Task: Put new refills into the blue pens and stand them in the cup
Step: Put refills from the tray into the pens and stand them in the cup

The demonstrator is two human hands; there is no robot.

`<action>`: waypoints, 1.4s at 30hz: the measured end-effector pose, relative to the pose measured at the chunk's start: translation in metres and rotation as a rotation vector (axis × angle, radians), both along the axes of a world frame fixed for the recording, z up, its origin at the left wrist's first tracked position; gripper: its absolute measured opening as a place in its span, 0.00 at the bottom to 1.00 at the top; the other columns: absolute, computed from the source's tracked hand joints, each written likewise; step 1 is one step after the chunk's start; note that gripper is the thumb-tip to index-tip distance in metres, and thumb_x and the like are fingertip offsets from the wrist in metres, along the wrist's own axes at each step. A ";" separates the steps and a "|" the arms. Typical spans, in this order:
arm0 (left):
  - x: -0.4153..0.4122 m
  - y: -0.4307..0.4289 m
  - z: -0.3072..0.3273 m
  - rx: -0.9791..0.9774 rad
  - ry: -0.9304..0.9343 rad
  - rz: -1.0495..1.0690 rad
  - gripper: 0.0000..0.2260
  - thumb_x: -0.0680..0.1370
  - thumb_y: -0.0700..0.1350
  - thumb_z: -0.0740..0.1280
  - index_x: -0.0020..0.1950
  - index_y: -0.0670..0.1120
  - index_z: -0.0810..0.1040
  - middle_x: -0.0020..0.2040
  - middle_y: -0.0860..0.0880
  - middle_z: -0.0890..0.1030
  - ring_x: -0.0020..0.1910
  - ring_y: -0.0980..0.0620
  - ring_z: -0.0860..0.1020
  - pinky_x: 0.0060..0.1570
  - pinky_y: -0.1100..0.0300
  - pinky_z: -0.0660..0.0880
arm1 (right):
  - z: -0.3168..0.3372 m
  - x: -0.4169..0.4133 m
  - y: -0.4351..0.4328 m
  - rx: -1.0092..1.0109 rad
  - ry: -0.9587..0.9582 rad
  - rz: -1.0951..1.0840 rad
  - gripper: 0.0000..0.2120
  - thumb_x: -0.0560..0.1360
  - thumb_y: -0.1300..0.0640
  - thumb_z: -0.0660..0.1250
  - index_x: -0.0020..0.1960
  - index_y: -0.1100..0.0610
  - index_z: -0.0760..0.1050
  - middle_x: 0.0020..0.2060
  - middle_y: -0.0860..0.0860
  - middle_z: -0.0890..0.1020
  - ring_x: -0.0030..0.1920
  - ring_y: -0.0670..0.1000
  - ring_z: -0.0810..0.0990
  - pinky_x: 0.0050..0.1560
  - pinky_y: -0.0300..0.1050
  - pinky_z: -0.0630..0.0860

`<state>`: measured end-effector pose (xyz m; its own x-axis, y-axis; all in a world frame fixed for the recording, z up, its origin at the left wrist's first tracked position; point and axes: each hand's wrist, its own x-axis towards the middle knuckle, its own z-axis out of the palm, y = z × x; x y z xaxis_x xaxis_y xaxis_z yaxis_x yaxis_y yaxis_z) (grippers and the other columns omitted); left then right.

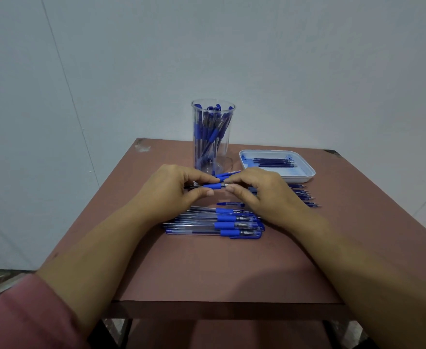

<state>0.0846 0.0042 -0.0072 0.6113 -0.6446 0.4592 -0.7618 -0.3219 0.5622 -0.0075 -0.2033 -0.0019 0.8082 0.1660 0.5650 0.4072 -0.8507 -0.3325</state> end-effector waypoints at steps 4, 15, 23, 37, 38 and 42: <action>0.000 0.001 0.001 0.005 -0.001 -0.010 0.12 0.74 0.49 0.73 0.56 0.59 0.83 0.50 0.60 0.84 0.47 0.62 0.81 0.51 0.57 0.78 | 0.000 0.000 0.001 -0.008 -0.017 0.004 0.09 0.75 0.54 0.71 0.54 0.55 0.79 0.43 0.46 0.80 0.43 0.44 0.78 0.47 0.42 0.76; -0.001 0.000 0.001 -0.010 -0.012 -0.005 0.12 0.74 0.49 0.74 0.56 0.59 0.83 0.49 0.60 0.84 0.47 0.63 0.81 0.51 0.55 0.78 | -0.001 0.002 0.001 -0.009 -0.020 0.010 0.07 0.76 0.55 0.70 0.53 0.56 0.80 0.43 0.48 0.81 0.43 0.46 0.78 0.46 0.45 0.76; 0.002 0.001 0.000 -0.019 -0.088 0.042 0.12 0.73 0.50 0.74 0.56 0.59 0.83 0.49 0.59 0.84 0.48 0.61 0.81 0.49 0.53 0.79 | 0.004 0.002 -0.002 0.002 0.027 -0.040 0.09 0.76 0.53 0.69 0.56 0.53 0.81 0.43 0.39 0.79 0.46 0.42 0.74 0.48 0.34 0.71; 0.005 0.004 0.000 -0.006 -0.031 0.076 0.12 0.73 0.49 0.74 0.56 0.61 0.82 0.50 0.60 0.84 0.49 0.62 0.80 0.53 0.55 0.79 | 0.010 -0.004 -0.013 -0.042 0.231 -0.195 0.08 0.78 0.52 0.67 0.56 0.50 0.78 0.44 0.38 0.75 0.48 0.42 0.73 0.52 0.35 0.70; 0.005 0.004 0.000 -0.008 -0.028 0.075 0.12 0.73 0.49 0.74 0.56 0.61 0.82 0.50 0.60 0.84 0.49 0.62 0.80 0.53 0.55 0.79 | 0.011 -0.005 -0.014 0.007 0.225 -0.202 0.08 0.78 0.53 0.67 0.57 0.51 0.77 0.44 0.39 0.76 0.46 0.41 0.74 0.48 0.30 0.69; 0.006 0.003 -0.001 0.000 -0.040 0.058 0.12 0.73 0.49 0.74 0.55 0.60 0.83 0.50 0.61 0.84 0.48 0.64 0.80 0.52 0.60 0.77 | 0.011 -0.007 -0.010 0.080 0.196 -0.154 0.07 0.78 0.54 0.67 0.56 0.50 0.77 0.43 0.42 0.78 0.45 0.40 0.75 0.44 0.27 0.69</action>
<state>0.0909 0.0076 -0.0087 0.6291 -0.6083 0.4840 -0.7634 -0.3661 0.5321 -0.0141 -0.2129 0.0093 0.9160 -0.0065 0.4012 0.1956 -0.8657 -0.4607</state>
